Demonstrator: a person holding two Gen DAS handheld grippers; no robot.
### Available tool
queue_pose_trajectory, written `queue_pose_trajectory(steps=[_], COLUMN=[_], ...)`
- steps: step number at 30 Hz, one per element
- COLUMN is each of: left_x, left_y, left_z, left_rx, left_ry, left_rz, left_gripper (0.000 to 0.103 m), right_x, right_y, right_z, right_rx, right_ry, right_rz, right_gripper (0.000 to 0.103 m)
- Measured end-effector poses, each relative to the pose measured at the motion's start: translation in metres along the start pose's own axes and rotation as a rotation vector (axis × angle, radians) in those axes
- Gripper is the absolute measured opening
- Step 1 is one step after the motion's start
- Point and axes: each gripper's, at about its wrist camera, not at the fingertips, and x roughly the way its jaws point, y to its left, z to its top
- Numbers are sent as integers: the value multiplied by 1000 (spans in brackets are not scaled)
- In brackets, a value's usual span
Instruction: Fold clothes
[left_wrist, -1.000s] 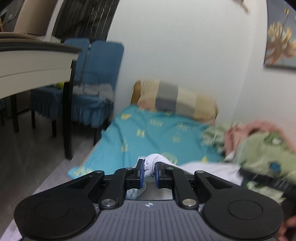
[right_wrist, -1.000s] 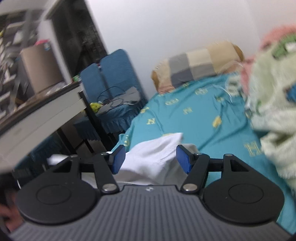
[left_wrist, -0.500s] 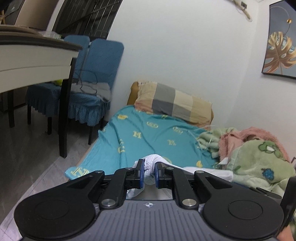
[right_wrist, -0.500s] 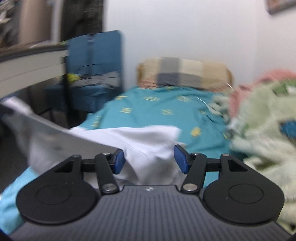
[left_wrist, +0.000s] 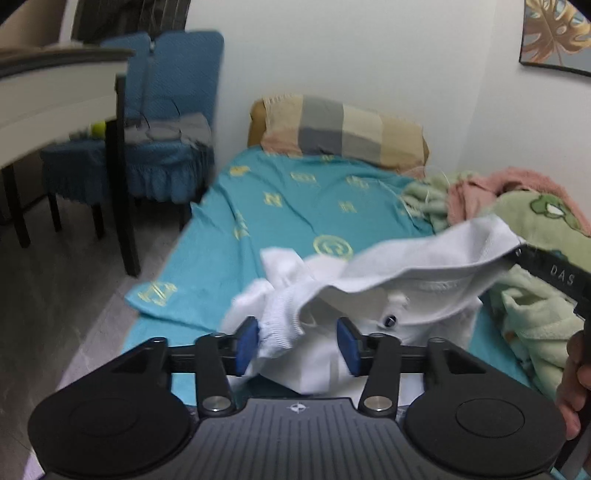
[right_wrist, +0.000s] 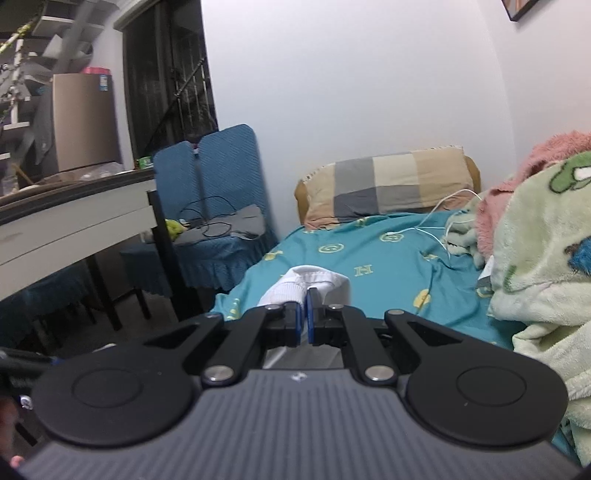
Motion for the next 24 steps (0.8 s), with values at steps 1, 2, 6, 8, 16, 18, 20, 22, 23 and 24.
queue_pose_trajectory(steps=[1,2,6,8,16,18,20,22,23,24], left_x=[3,5,11,13,22,24,22,16,12,6], left_y=[-1,-1,4,9,52,66,73,72,70,69], left_z=[-1,-1,0,3,-10,-23,-33,-33,-31,-28], left_rx=[-16,-38,-155,-219,-532,-668,-749,-741,-729,-718], left_ry=[5,2,-58,-86,54,116,141,106,71,30], left_rz=[3,6,44,55,158,138,141,148,136,118], left_gripper=[59,61,66,66,68,68,66,60,60,60], right_x=[-2,-3,-9,-13,-28,-29,-28,-24,-22,-19], right_y=[0,0,4,7,13,12,13,14,13,10], right_z=[1,1,4,5,7,6,4,1,0,-1], right_rx=[7,15,36,40,17,19,9,-18,-22,-17], right_ry=[0,-1,-16,-26,-112,-123,-124,-116,-107,-96], right_rz=[8,17,49,68,28,-2,-38,-99,-127,-144], right_gripper=[6,6,6,6,6,6,6,6,6,6])
